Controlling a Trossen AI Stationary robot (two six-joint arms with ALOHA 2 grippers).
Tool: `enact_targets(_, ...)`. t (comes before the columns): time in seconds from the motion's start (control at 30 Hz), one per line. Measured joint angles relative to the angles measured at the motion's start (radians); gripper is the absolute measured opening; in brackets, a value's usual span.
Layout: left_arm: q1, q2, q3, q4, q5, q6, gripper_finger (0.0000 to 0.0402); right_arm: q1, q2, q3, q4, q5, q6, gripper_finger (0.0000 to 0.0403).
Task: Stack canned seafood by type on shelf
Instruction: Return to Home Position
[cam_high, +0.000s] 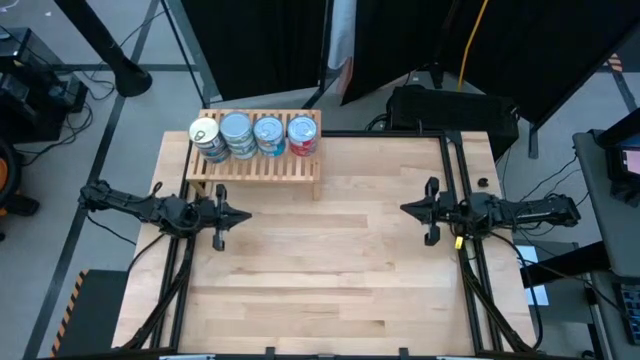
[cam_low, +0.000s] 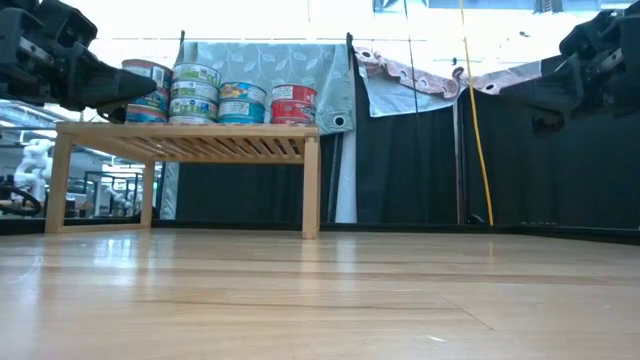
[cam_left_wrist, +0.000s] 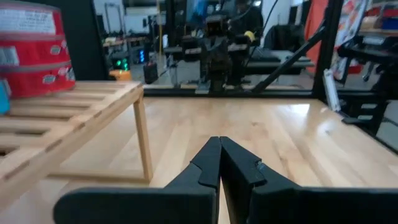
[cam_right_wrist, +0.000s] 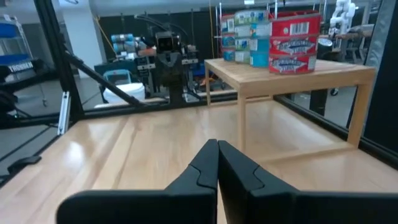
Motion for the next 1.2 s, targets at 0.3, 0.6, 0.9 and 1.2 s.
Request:
enact_targets(0.3,0.0,-0.073,0.006,-0.028,0.063,0.051,0.0011,0.0,0.011,0.0,0.0,0.0,-0.013,0.0)
enact_targets(0.6,0.0,-0.085,0.058,-0.129,0.052,0.074,0.0011,0.0,0.011,0.0,0.0,0.0,-0.014,0.0)
enact_targets(0.9,0.001,-0.085,0.001,0.009,0.129,0.081,0.0011,0.0,0.011,0.0,0.0,0.0,-0.014,0.0)
enact_targets(1.2,0.05,-0.086,0.0,0.013,0.156,0.142,0.0011,0.0,0.011,0.0,0.0,-0.002,-0.072,0.0)
